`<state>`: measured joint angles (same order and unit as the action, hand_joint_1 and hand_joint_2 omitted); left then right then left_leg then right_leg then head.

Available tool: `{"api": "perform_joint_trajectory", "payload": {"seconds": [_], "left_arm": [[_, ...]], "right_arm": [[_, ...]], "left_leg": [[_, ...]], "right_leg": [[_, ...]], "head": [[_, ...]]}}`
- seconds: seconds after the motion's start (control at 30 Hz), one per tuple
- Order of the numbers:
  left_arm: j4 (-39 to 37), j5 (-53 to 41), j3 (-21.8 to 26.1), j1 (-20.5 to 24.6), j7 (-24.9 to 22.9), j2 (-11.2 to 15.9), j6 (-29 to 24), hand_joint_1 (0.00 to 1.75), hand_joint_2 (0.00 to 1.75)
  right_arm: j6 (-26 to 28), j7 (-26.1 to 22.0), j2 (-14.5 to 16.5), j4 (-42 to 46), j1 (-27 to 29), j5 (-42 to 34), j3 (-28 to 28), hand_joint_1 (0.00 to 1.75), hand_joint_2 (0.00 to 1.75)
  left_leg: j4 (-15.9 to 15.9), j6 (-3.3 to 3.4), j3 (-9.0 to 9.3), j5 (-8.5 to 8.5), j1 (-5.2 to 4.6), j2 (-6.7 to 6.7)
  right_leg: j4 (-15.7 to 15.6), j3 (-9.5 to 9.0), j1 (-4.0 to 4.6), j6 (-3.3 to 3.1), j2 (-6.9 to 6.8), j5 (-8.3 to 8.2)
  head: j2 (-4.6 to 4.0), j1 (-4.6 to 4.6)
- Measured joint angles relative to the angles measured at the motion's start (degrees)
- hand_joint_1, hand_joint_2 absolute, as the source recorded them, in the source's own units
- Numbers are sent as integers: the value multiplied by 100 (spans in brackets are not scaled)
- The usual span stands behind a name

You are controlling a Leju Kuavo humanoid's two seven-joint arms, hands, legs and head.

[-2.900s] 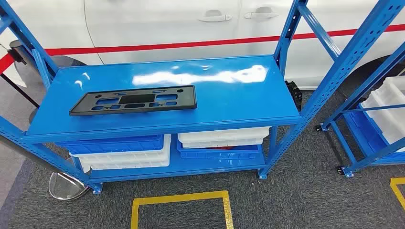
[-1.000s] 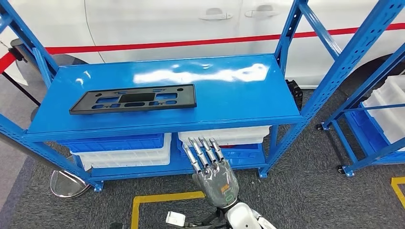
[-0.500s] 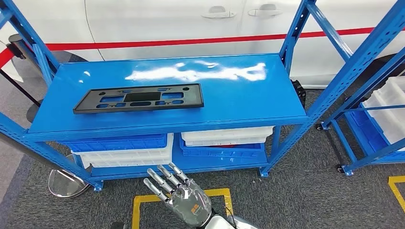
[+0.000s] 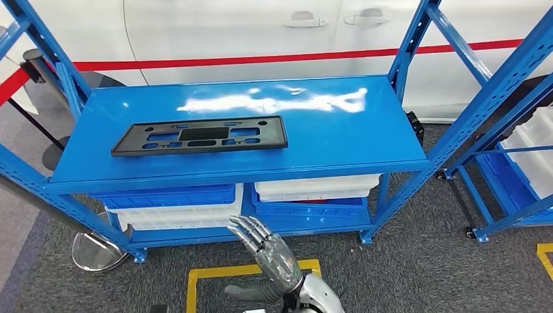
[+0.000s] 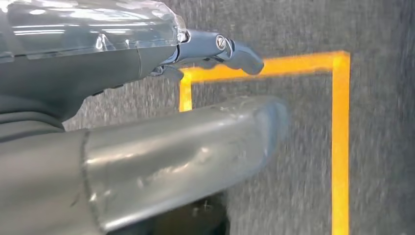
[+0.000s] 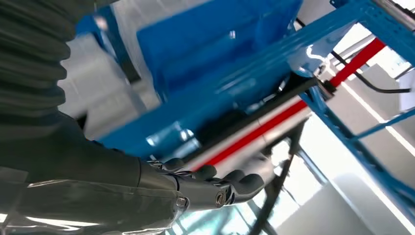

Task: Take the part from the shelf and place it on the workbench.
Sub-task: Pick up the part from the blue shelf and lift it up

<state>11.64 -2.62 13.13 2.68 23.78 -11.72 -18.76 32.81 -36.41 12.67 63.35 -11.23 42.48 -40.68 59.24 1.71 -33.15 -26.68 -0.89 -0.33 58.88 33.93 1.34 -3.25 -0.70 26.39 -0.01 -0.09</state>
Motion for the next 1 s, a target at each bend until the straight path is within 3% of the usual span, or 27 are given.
{"api": "perform_joint_trajectory", "payload": {"seconds": [0.07,0.17,0.2,0.23,0.27,0.33,0.37,0.43,0.53,0.6,0.7,0.73,0.77,0.8,0.87,0.93,1.0], "left_arm": [[-1,-9,20,1,-22,9,6,0,0],[-1,-24,44,-6,-54,28,18,0,0],[-1,-28,56,-12,-59,37,16,0,0],[-1,-29,69,-20,-62,46,12,0,0],[-1,-28,84,-25,-62,54,-2,0,0],[-1,-28,105,-25,-60,59,-45,0,0],[-1,-28,111,-25,-59,52,-65,0,0],[-2,-27,119,-32,-57,42,-95,0,0],[-3,-25,127,-45,-68,43,-113,0,0],[-3,-25,128,-35,-94,42,-106,0,0],[-3,-26,133,-22,-141,49,-75,0,0],[-3,-24,136,-22,-153,53,-67,0,0],[-3,-17,142,-23,-162,56,-60,0,0],[-3,-9,149,-23,-170,60,-50,0,0],[-3,5,162,-19,-195,65,50,0,0],[-3,7,169,-10,-259,134,348,0,0],[-3,-4,175,-4,-335,266,675,0,0]], "right_arm": [[-127,69,20,-36,21,-275,44,0,0],[-127,257,25,-43,20,-316,50,0,0],[-128,301,25,-45,20,-318,49,0,0],[-130,335,25,-48,19,-319,48,0,0],[-130,366,25,-53,17,-320,44,0,0],[-119,417,25,-61,14,-328,36,0,0],[-110,436,24,-64,11,-341,33,0,0],[-97,455,23,-68,7,-389,31,0,0],[-91,469,22,-71,4,-467,25,0,0],[-86,492,21,-71,0,-498,22,0,0],[-79,537,19,-83,-2,-538,22,0,0],[-79,550,19,-90,-2,-549,22,0,0],[-79,566,18,-95,-3,-564,21,0,0],[-78,584,19,-101,-4,-580,21,0,0],[-58,632,20,-110,-14,-612,20,0,87],[31,731,42,-133,-51,-614,19,0,175],[229,934,78,-164,-101,-456,24,0,175]], "left_leg": [[119,-63,-33,-103,-6,-2],[1029,-208,-453,-591,69,-2],[1333,-255,-604,-696,107,0],[1468,-301,-676,-696,146,5],[1389,-347,-642,-587,184,18],[710,-445,-318,-215,257,70],[374,-462,-153,-89,266,83],[71,-396,-7,-31,255,70],[74,-217,-24,-20,232,37],[47,-136,-25,7,242,27],[38,-72,-54,28,215,4],[39,-63,-61,31,196,-11],[39,-59,-62,32,176,-29],[39,-56,-57,33,157,-50],[37,-57,-43,33,126,-92],[37,-82,-49,35,119,-115],[22,-140,-58,46,136,-120]], "right_leg": [[-133,-70,-62,44,-31,-61],[-212,-115,-129,76,-118,-89],[-205,-111,-142,85,-149,-83],[-193,-109,-158,103,-183,-72],[-173,-110,-182,129,-218,-54],[-92,-111,-240,217,-265,3],[-37,-100,-246,273,-279,39],[33,-80,-236,366,-290,74],[29,-86,-251,452,-271,68],[255,11,-268,486,-154,252],[1307,524,-257,488,6,778],[1562,657,-247,472,18,838],[1615,694,-233,442,22,786],[1452,622,-211,396,30,638],[705,258,-146,243,78,259],[149,0,-85,128,107,78],[33,-31,-53,111,97,62]], "head": [[1,-14],[1,-43],[0,-43],[0,-43],[0,-43],[1,-43],[1,-54],[0,-59],[0,-43],[0,-27],[0,4],[1,9],[1,10],[1,11],[1,10],[1,9],[1,19]]}}
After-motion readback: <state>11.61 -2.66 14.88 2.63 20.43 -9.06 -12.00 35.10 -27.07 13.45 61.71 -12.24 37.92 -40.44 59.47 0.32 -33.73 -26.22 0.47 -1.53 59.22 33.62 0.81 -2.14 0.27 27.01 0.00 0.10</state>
